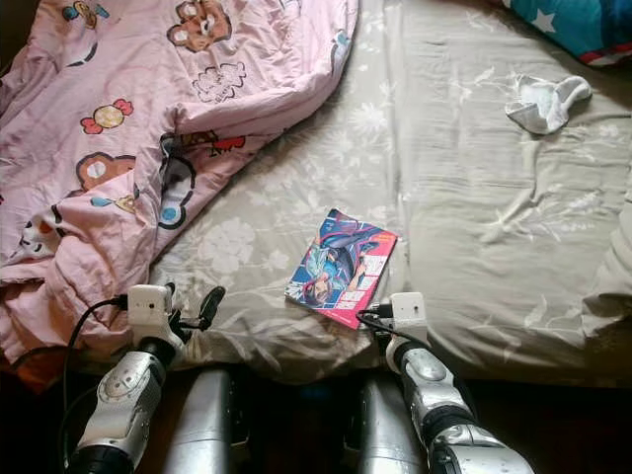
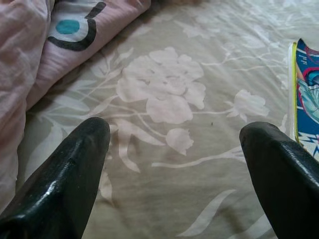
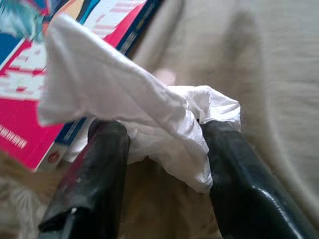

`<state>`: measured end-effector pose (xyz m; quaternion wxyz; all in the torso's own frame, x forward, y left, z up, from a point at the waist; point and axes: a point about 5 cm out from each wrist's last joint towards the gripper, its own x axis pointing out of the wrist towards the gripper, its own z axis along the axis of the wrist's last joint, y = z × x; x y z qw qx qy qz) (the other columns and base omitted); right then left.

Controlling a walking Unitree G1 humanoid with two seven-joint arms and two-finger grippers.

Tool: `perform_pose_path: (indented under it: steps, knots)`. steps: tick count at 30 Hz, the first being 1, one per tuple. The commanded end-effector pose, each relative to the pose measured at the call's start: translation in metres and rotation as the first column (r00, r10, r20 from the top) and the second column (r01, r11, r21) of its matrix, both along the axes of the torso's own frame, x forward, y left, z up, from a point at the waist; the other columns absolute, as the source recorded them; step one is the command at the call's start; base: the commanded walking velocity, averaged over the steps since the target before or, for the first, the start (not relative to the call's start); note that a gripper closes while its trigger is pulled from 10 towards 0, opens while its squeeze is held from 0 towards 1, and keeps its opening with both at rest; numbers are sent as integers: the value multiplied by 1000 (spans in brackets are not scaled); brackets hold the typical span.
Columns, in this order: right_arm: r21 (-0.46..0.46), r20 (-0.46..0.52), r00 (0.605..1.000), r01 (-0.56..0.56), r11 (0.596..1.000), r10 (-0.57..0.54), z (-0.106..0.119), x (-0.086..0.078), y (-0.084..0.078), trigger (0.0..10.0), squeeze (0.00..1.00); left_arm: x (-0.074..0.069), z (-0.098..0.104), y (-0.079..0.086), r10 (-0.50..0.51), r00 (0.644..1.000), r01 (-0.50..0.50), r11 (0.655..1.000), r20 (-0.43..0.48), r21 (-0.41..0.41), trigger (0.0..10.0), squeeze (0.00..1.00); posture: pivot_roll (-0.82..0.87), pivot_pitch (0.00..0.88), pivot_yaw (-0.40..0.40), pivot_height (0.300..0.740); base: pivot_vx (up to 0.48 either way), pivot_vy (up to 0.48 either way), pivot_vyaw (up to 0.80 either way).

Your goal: Clean up the room

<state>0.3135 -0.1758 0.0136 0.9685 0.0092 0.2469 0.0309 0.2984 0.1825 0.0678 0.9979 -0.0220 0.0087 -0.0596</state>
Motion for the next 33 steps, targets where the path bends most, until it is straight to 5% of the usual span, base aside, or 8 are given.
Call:
perform_pose_path:
  steps: [1, 23, 33]
  knots:
    - [15, -12, 999, 40, 999, -40, -6, -6, -5, 0, 0, -8, -12, 1, 5, 998, -5, 1000, -55, 1, 10000, 0, 184, 344, 5, 625, 0, 0, 0]
    - [57, 26, 998, 53, 997, -54, -6, -7, 2, 0, 0, -8, -15, -8, -12, 998, 12, 1000, -61, -1, 10000, 0, 157, 264, -17, 625, 0, 0, 0]
    - [143, 145, 981, 107, 984, -127, -3, -13, 1, 0, 0, -7, -17, -12, -13, 998, 12, 1000, -63, -11, 10000, 0, 136, 248, -30, 625, 0, 0, 0]
